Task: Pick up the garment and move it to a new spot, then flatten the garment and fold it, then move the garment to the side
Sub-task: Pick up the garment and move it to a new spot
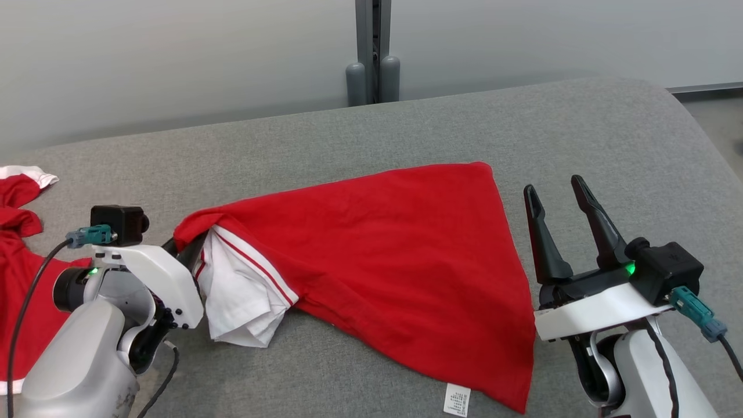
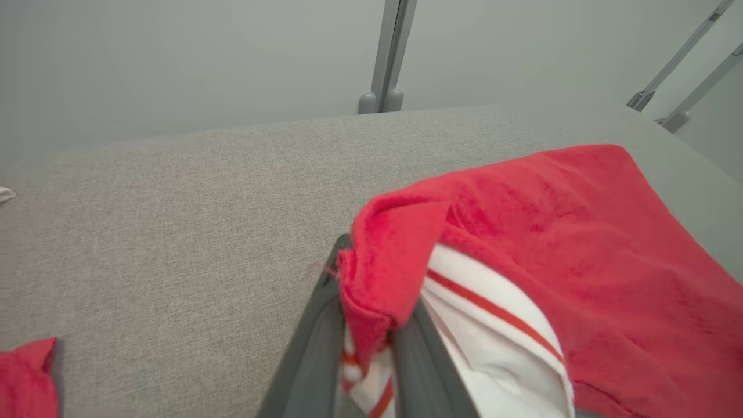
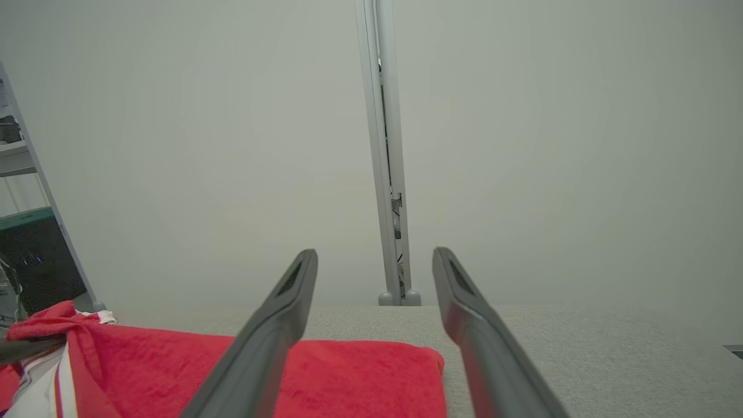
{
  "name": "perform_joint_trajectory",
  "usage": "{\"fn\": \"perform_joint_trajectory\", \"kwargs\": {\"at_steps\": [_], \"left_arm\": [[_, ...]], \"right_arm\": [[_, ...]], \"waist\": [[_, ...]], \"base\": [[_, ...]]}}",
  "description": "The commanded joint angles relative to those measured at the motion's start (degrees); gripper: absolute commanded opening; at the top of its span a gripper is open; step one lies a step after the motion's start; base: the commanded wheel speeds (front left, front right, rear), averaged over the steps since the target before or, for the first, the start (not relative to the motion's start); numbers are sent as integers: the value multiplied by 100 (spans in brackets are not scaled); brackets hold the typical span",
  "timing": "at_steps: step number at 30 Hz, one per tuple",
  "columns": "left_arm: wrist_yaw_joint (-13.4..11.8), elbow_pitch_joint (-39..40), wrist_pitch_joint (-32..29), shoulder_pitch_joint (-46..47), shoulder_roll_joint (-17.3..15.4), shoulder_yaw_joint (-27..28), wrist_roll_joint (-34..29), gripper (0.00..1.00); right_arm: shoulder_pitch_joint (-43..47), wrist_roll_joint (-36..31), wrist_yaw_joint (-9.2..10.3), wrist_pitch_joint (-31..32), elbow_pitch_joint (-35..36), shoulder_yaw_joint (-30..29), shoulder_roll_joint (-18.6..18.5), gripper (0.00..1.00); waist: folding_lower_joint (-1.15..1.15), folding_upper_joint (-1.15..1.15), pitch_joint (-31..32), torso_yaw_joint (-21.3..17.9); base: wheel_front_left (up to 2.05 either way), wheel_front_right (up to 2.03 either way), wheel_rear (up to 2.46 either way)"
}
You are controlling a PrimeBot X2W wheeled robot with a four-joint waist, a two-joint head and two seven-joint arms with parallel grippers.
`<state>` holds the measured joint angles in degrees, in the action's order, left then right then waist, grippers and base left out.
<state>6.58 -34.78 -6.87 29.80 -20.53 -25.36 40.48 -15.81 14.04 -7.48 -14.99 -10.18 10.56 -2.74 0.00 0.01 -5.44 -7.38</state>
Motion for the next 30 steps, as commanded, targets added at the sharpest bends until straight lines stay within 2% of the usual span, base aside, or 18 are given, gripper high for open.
{"fn": "perform_joint_trajectory", "kwargs": {"at_steps": [1, 6, 11, 13, 21, 22, 23, 30], "left_arm": [[28, -180, 134, 124, 18, -25, 10, 100], [76, -350, 561, 115, 106, -210, -47, 100], [76, -72, 1052, -31, 79, -271, -109, 100], [-4, 102, 1249, -116, 43, -209, -116, 100], [-654, 1023, 1989, -868, -176, 148, -258, 100], [-758, 1154, 2040, -999, -195, 202, -302, 100], [-758, 1154, 2040, -999, -195, 202, -302, 100], [-1398, 2124, 2202, -1886, -134, 607, -601, 100]], "right_arm": [[37, -36, -3, -29, -23, 4, -27, 100], [81, -97, -3, -29, -64, -13, -28, 100], [145, -167, -3, -29, -83, -45, -31, 100], [168, -185, -3, -29, -88, -46, -45, 100], [293, -129, -3, -29, -36, -102, -66, 100], [336, -105, -3, -29, -31, -116, -71, 100], [336, -105, -3, -29, -31, -116, -71, 100], [564, -68, -3, -29, 20, -299, -79, 100]], "waist": [[0, -1, 25, 46], [0, -1, 106, 161], [0, -1, 232, 296], [0, -1, 290, 334], [0, -1, 434, 430], [0, -1, 440, 446], [0, -1, 440, 446], [0, -1, 427, 559]], "base": [[0, 0, 0], [0, 0, 0], [0, 0, 0], [0, 0, 0], [0, 0, 0], [0, 0, 0], [0, 0, 0], [0, 0, 0]]}}
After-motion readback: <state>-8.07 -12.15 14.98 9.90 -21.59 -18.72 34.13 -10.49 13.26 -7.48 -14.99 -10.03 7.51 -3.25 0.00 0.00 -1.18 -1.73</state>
